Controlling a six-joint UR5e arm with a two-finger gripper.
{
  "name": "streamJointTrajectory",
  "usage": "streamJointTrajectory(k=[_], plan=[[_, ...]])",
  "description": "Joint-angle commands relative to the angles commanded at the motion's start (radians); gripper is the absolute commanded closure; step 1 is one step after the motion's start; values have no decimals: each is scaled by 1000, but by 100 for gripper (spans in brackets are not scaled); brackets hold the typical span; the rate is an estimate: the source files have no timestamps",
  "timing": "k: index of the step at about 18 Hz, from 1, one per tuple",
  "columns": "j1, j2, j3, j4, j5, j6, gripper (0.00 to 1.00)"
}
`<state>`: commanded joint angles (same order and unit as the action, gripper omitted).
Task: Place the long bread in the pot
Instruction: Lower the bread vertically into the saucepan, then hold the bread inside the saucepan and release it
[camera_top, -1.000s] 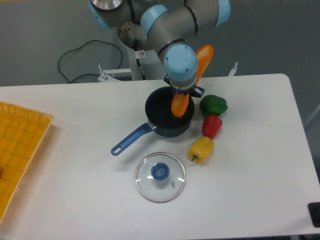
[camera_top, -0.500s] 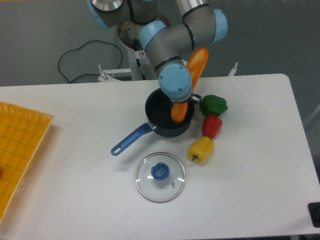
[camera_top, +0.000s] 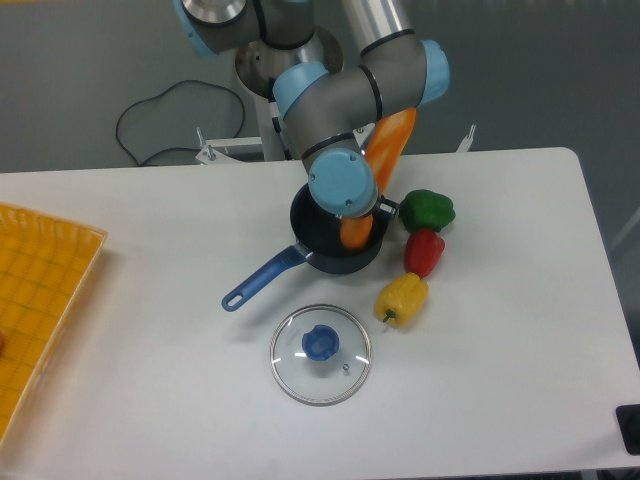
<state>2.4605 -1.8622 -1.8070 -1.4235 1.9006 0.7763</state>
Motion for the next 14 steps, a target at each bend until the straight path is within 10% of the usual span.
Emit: streamJointTrajectory(k=[14], plan=[[-25,-43,18,5,9,-43,67]])
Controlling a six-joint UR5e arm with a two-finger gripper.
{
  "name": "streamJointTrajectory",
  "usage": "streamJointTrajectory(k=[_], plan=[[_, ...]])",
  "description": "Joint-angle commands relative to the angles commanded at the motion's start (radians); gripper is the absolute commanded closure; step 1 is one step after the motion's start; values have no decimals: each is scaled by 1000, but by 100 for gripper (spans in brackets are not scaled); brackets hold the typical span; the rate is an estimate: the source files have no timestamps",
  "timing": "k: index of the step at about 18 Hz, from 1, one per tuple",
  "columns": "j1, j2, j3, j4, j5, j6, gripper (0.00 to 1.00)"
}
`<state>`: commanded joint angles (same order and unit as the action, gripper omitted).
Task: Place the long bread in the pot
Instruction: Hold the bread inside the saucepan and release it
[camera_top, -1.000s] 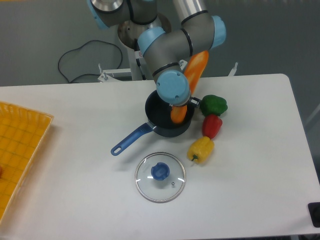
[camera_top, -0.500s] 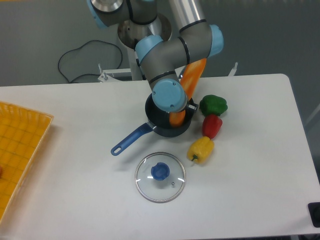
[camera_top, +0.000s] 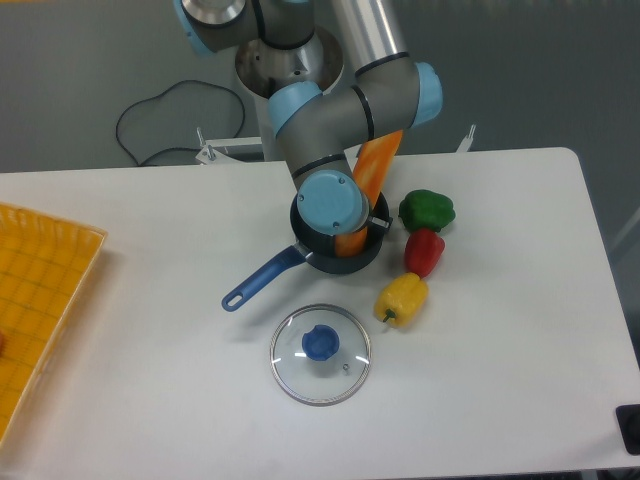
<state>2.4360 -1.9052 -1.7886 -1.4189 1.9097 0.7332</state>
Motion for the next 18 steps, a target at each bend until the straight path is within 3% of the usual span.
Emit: streamJointTrajectory(k=[9,18], plan=[[-11,-9,12,2,2,-2,54],[-12,-6,41,0,-12,3,50]])
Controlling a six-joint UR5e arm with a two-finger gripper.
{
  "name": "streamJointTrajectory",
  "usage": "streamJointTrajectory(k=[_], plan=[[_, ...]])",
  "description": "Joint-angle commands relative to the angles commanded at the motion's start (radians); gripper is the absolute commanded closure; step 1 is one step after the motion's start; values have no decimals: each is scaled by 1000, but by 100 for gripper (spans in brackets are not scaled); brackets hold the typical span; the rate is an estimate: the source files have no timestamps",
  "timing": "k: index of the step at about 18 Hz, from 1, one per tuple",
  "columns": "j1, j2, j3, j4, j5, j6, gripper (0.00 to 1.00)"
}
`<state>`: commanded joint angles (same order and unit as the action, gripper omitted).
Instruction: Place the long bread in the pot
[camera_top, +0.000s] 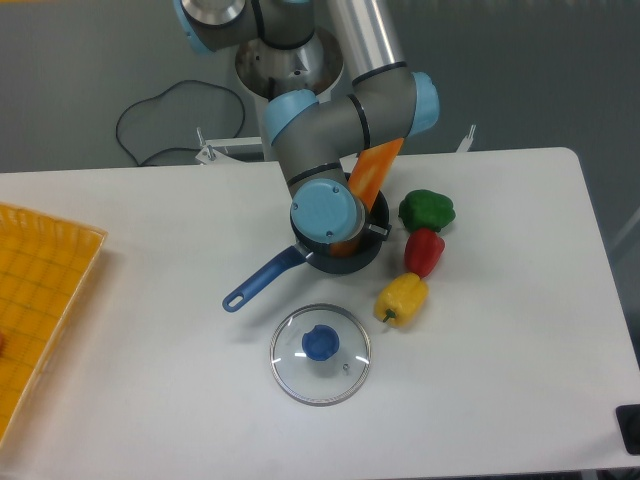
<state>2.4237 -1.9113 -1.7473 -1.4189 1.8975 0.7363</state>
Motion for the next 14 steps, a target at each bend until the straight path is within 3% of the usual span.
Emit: streamJointTrajectory(k=[4,8,14], plan=[[-6,0,48,0,-51,0,39],[-6,0,87,34,-80,8,2],[20,14,109,169,-166,8,0]])
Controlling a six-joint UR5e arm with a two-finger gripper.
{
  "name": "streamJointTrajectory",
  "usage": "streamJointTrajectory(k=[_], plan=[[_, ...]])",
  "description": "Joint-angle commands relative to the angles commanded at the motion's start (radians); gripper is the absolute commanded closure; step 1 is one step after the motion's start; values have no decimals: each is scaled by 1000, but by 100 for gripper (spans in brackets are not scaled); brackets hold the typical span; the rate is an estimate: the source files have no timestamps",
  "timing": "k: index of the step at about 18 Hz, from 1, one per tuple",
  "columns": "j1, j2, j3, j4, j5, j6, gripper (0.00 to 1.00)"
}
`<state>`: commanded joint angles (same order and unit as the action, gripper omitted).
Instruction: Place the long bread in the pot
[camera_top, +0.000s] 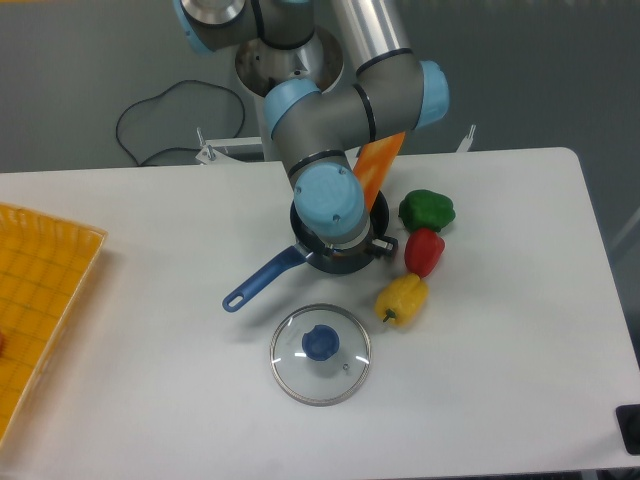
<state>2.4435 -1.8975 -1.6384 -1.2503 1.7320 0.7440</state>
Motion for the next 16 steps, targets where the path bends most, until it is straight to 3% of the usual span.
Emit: streamJointTrajectory(k=[4,9,14,16], plan=[[11,-6,74,14,-29,6,0],[48,-6,103,37,-43,29,0],[98,-3,118,35,-109,294,0],[106,-2,118,26,-126,342,0]])
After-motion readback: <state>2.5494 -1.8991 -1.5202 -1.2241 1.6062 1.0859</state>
